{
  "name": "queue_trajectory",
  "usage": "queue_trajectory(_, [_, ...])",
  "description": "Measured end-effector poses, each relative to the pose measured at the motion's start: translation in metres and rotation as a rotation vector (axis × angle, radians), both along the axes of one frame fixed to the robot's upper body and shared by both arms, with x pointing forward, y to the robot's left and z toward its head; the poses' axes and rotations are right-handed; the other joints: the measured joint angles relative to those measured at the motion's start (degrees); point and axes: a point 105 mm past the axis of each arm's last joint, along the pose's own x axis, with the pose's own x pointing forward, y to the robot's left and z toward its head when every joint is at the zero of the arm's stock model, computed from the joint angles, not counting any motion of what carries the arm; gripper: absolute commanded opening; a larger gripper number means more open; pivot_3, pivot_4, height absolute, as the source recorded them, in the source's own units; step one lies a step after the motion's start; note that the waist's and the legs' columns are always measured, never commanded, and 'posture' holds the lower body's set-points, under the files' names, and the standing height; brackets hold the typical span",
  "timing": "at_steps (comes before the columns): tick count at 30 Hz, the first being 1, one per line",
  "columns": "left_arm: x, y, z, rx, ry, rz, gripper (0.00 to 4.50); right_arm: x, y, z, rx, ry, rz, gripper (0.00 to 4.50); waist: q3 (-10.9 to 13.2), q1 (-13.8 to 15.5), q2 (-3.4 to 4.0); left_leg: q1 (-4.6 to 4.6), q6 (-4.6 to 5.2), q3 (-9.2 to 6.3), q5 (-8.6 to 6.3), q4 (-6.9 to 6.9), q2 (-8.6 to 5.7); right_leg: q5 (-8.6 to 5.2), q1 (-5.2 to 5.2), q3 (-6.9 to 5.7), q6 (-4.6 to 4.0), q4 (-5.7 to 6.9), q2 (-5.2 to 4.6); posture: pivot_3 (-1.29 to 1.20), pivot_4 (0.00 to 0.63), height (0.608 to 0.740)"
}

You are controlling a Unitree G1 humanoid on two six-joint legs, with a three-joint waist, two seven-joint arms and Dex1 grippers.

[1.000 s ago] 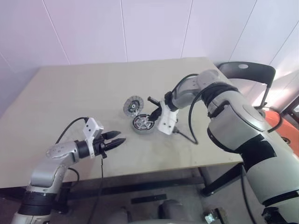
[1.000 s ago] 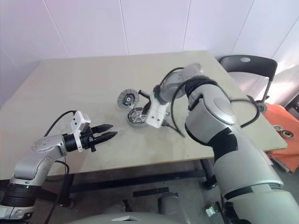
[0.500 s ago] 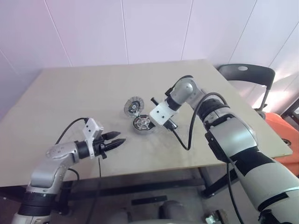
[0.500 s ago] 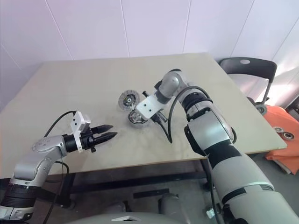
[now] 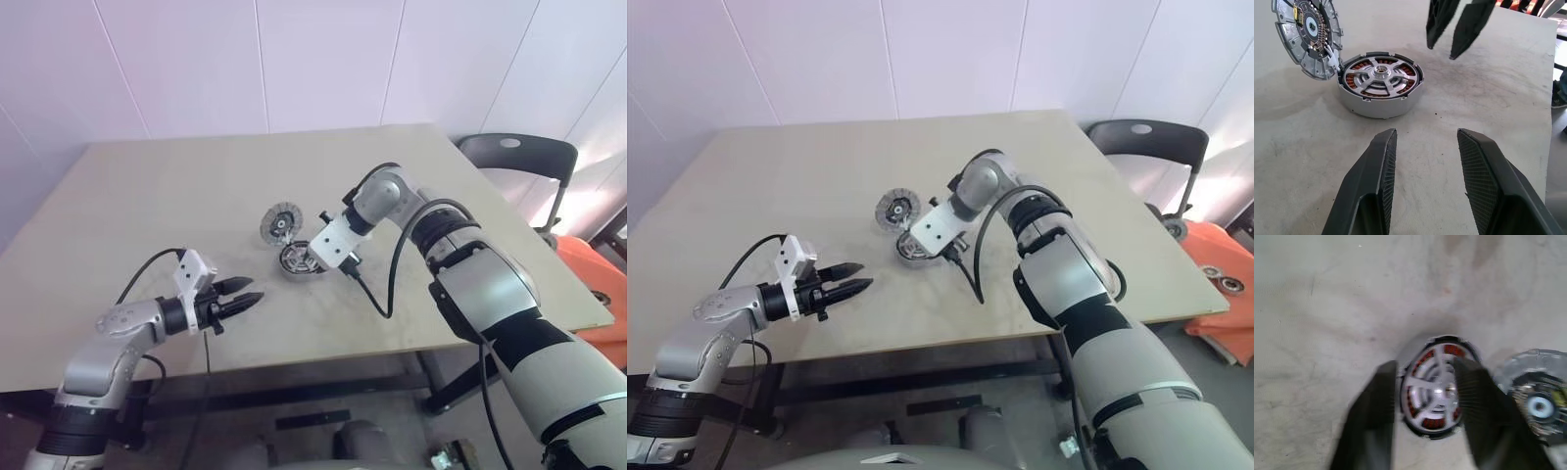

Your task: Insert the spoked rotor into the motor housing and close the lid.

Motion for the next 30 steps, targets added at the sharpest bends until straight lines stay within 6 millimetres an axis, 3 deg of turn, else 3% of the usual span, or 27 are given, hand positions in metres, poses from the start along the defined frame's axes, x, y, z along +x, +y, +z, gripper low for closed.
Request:
queue_trajectory(6, [0.000, 0.000, 0.000, 0.000, 0.001, -0.001, 2.12, 0.003, 0.002, -0.006, -0.034, -0.080, 0.022, 2.53, 0.0, 0.0, 0.00, -0.01, 0.00, 0.00, 0.00, 0.00, 0.00, -0.01, -0.01, 0.01, -0.02, -0.01, -0.01, 0.00, 0.000, 0.740])
queue_trajectory(15, [0.001, 0.000, 0.001, 0.000, -0.002, 0.002, 2.12, 0.017, -0.019, -0.025, -0.160, -0.235, 0.006, 2.53, 0.0, 0.0, 0.00, -0.02, 0.00, 0.04, 0.00, -0.01, -0.02, -0.10, -0.04, 0.06, -0.18, -0.01, 0.00, 0.00, 0.000, 0.740])
queue_trajectory(30, [0.001, -0.002, -0.002, -0.014, 0.001, 0.024, 2.12, 0.016, -0.016, -0.028, -0.164, -0.259, 0.043, 2.53, 0.0, -0.1, 0.00, -0.01, 0.00, 0.04, 0.00, -0.01, -0.01, -0.02, -0.04, 0.07, -0.03, -0.01, 0.03, 0.00, 0.000, 0.740])
